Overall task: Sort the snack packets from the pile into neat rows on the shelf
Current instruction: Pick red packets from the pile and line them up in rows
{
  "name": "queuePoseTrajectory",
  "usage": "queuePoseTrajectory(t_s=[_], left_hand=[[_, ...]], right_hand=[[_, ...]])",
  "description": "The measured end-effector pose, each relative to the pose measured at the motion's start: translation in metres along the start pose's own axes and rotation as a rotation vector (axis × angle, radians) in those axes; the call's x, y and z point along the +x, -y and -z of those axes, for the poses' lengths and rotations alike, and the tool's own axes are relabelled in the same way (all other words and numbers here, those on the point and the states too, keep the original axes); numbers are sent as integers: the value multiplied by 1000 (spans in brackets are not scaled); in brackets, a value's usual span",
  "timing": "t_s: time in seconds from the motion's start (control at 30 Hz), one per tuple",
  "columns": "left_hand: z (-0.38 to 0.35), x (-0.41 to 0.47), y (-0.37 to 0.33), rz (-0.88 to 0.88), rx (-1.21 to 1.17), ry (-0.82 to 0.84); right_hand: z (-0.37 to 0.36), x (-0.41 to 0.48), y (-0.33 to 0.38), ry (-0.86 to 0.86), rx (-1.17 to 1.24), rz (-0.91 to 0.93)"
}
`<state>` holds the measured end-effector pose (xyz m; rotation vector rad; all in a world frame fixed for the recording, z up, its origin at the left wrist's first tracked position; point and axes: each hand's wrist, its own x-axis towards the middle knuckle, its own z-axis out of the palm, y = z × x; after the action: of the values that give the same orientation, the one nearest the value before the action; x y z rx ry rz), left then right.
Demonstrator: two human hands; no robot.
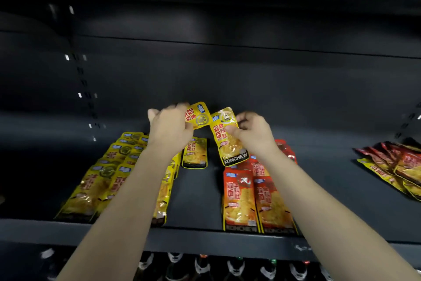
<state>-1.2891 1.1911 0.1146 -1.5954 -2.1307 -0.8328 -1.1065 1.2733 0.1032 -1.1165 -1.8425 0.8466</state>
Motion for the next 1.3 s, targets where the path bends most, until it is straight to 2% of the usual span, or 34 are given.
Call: queuePoseTrajectory(t_s=[0.13,0.47,0.63,0.8,1.0,1.13,1.3], left_hand=[[1,1,19,2,1,20],[-6,4,38,-30,-32,26],[-8,1,40,-43,-61,38],[-10,-2,42,-40,-77,57],[-3,-6,40,-28,-120,73],[8,-9,37,24,-261,154],[11,-14,32,117,-733,308]], right_hand=[[-31,4,1,62,1,-95],[-75,6,19,260,-238,-275],[-88,3,18,260,-374,-245],[-92,2,16,229,-626,-159],[-92,1,14,255,-585,-123],[-83,-2,11,185,-510,-67],[-61,-2,11,76,-478,-18]])
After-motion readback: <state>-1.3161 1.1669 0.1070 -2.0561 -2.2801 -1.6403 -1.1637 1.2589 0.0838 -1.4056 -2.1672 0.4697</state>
